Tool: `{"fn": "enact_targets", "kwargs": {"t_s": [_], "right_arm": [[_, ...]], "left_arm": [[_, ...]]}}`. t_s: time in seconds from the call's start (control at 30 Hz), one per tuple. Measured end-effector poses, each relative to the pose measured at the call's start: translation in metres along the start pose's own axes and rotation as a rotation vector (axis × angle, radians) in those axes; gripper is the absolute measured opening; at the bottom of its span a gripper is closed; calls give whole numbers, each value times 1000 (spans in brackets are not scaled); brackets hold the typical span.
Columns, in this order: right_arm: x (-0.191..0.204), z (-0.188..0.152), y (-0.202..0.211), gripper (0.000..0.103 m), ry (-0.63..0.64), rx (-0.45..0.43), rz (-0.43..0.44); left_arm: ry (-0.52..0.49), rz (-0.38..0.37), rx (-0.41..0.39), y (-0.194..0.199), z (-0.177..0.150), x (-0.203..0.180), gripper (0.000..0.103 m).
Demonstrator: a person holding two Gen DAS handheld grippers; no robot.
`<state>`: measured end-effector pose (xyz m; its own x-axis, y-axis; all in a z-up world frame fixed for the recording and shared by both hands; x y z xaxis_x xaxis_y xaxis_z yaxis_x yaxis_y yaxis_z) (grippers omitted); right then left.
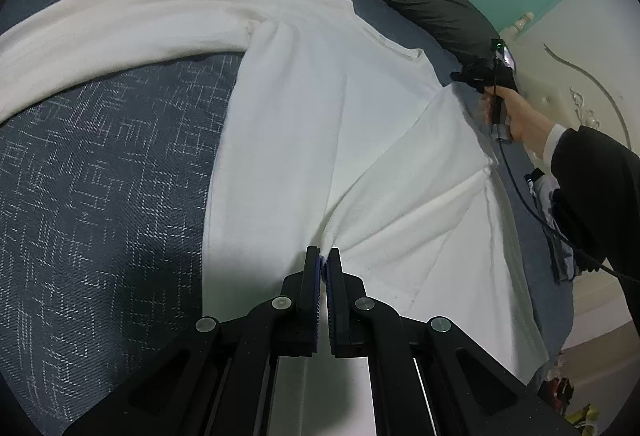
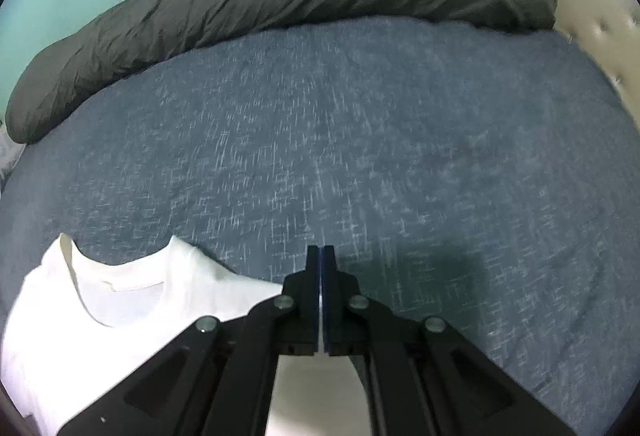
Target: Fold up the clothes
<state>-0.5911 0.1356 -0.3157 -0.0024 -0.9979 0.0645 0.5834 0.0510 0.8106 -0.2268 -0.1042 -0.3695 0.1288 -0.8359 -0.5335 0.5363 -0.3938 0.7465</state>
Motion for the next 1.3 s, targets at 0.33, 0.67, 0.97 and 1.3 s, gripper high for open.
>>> {"fn": "enact_targets", "kwargs": {"t_s": [0.33, 0.67, 0.97, 1.3], "right_arm": [[-27, -16, 40, 50, -3, -75, 121], [-3, -27, 1, 11, 13, 40, 85], [7, -20, -22, 5, 87, 42, -74], [-10, -24, -11, 5, 65, -1, -164]], "left_arm": [[2, -2, -9, 5, 0, -5, 3], [2, 5, 3, 5, -2, -2, 3], [-13, 8, 18, 7, -6, -5, 3], [-3, 0, 8, 6, -1, -5, 3]]}}
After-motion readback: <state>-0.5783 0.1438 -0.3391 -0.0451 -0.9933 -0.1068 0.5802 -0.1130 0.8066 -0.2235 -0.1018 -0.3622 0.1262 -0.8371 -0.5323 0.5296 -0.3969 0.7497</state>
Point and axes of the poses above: each gripper's, at about its wrist camera, not at the fingertips, and y roughly against the way its jaws point, x to its left, z to its top, the point moved 5 cm from there along -y, roughly the way its jaws point, and after that the axes turned 4 degrees about y, right-handed, at the moved point
